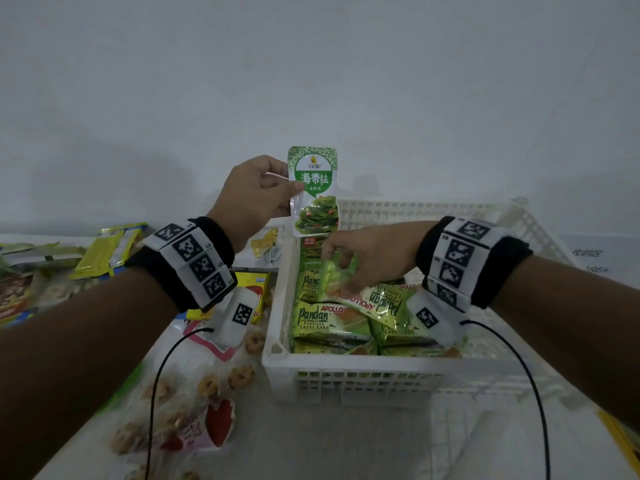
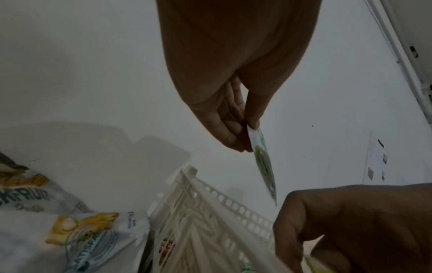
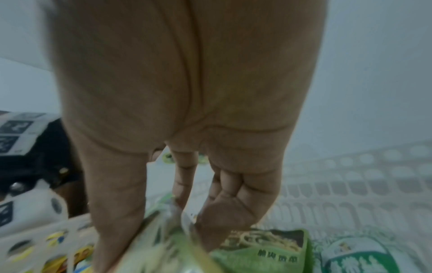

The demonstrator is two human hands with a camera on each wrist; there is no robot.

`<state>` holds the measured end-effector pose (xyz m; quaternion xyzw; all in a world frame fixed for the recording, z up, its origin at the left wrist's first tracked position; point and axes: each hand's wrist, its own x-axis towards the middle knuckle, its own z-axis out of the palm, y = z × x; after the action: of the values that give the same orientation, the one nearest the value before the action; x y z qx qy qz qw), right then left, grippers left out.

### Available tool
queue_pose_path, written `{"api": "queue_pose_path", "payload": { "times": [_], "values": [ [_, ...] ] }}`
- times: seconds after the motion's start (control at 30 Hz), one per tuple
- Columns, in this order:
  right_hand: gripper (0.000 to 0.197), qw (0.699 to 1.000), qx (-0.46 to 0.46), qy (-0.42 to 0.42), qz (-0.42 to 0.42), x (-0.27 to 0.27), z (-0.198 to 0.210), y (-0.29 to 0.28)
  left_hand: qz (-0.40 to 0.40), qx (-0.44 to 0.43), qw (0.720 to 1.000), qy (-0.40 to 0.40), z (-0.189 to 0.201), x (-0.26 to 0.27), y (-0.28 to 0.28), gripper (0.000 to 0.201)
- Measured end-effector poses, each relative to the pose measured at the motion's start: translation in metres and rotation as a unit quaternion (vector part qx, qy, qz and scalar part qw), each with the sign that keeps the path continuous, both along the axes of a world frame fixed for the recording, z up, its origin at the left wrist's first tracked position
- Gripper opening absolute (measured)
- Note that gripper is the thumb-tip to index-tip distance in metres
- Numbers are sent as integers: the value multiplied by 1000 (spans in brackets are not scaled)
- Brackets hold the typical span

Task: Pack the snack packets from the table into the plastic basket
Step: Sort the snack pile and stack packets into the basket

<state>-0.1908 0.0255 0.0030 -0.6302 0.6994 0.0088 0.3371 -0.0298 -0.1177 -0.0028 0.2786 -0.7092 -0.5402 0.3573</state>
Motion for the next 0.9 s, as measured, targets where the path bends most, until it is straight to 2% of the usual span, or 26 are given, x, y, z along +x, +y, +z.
{"api": "queue_pose_path", "payload": {
  "times": [0.1,0.23,0.33,0.4,0.53,0.6,0.73,0.9],
  "values": [
    [49,999,-29,-25,-16,-10,14,8,6,1,1000,7,2,-1,-1,18],
    [36,989,-94,-70,-86,-24,22,17,28,10,999,16,5,-2,-4,24],
    [36,964,-132,-165,-164,-31,24,23,36,14,999,15,5,-3,-5,28],
    [37,953,-127,-206,-181,-34,23,26,35,12,999,12,4,-4,-5,25],
    [25,950,-124,-216,-191,-37,16,28,36,7,999,7,4,-5,-5,23],
    [25,949,-137,-204,-199,-39,15,28,36,8,999,7,3,-5,-5,23],
    [24,966,-109,-178,-149,-40,16,31,37,9,999,7,2,-5,-4,27],
    [22,986,-5,-161,-35,-32,13,31,37,11,999,12,-2,-3,-4,30]
  ]
}}
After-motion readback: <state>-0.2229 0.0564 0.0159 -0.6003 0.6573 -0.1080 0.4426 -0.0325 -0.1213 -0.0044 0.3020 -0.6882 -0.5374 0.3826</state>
